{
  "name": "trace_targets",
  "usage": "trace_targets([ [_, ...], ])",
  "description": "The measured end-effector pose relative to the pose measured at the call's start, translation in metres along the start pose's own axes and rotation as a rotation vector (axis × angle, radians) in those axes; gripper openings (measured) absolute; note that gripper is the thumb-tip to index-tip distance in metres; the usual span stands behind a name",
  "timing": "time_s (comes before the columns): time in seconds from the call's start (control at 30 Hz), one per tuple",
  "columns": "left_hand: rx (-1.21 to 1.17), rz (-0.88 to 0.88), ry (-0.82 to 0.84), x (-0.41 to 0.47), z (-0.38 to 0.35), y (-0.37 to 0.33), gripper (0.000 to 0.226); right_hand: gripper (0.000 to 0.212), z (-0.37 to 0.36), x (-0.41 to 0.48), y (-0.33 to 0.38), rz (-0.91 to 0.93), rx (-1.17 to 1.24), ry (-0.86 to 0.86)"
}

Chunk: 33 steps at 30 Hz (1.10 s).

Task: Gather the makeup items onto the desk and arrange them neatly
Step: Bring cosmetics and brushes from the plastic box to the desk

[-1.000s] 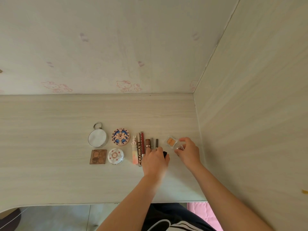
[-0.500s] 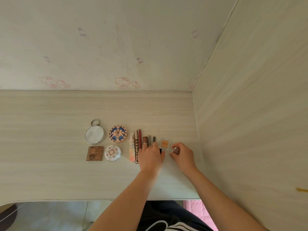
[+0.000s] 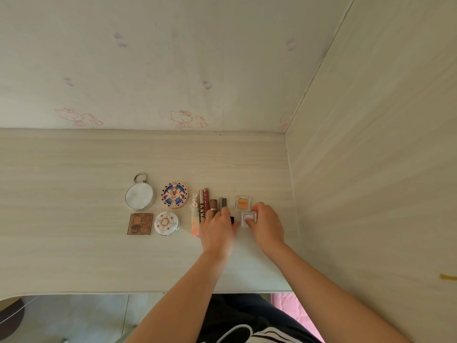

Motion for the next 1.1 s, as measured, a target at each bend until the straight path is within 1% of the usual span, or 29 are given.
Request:
trace_targets([
  [0.07, 0.008, -0.023, -0.006, -0.002, 0.000, 0.000, 0.025, 0.025, 0.000, 0.003, 0.007, 0.038, -0.058, 0.017],
  [0.17, 0.019, -0.035, -0.003, -0.003, -0.001, 0.002, 0.025, 0.028, -0.002, 0.000, 0.006, 0.046, -0.044, 0.025],
  [0.4, 0.015, -0.059, 0.003, -0.005, -0.001, 0.006, 0.025, 0.052, -0.013, -0.020, -0.005, 0.046, 0.061, 0.059],
  [0.5, 0.010, -0.096, 0.009, -0.006, 0.003, 0.006, 0.022, 0.054, -0.008, -0.025, -0.002, 0.073, 0.055, 0.081],
  [0.6, 0.042, -0.174, 0.000, -0.011, 0.008, 0.003, 0.019, 0.047, 0.000, -0.034, -0.003, 0.107, 0.005, 0.093],
  [0.67, 0.037, -0.217, -0.006, -0.015, 0.013, 0.002, 0.015, 0.047, 0.001, -0.044, -0.008, 0.103, -0.021, 0.106],
  [0.73, 0.050, -0.267, -0.009, -0.018, 0.020, 0.000, 0.014, 0.047, 0.001, -0.056, -0.015, 0.064, -0.035, 0.110],
  [0.87, 0.065, -0.401, 0.014, -0.030, 0.029, -0.007, 0.020, 0.043, -0.002, -0.083, -0.023, -0.021, -0.104, 0.104],
  [0.93, 0.057, -0.482, 0.027, -0.038, 0.034, -0.012, 0.025, 0.043, -0.003, -0.098, -0.024, -0.052, -0.134, 0.076],
  [1.0, 0.045, -0.570, 0.044, -0.050, 0.038, -0.017, 0.028, 0.043, -0.003, -0.114, -0.021, -0.064, -0.153, 0.005],
  [1.1, 0.044, -0.695, 0.134, -0.069, 0.035, -0.020, 0.030, 0.045, -0.006, -0.143, -0.017, -0.106, -0.153, -0.090],
])
Point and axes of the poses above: each hand's wrist, its own x-axis towards the middle knuckle, its own z-axis out of the back of the hand, y = z × x, the point moved 10 cm from there along x, towards the middle knuckle, and after that the axes turned 6 degrees about -x, right-handed, at the moved point
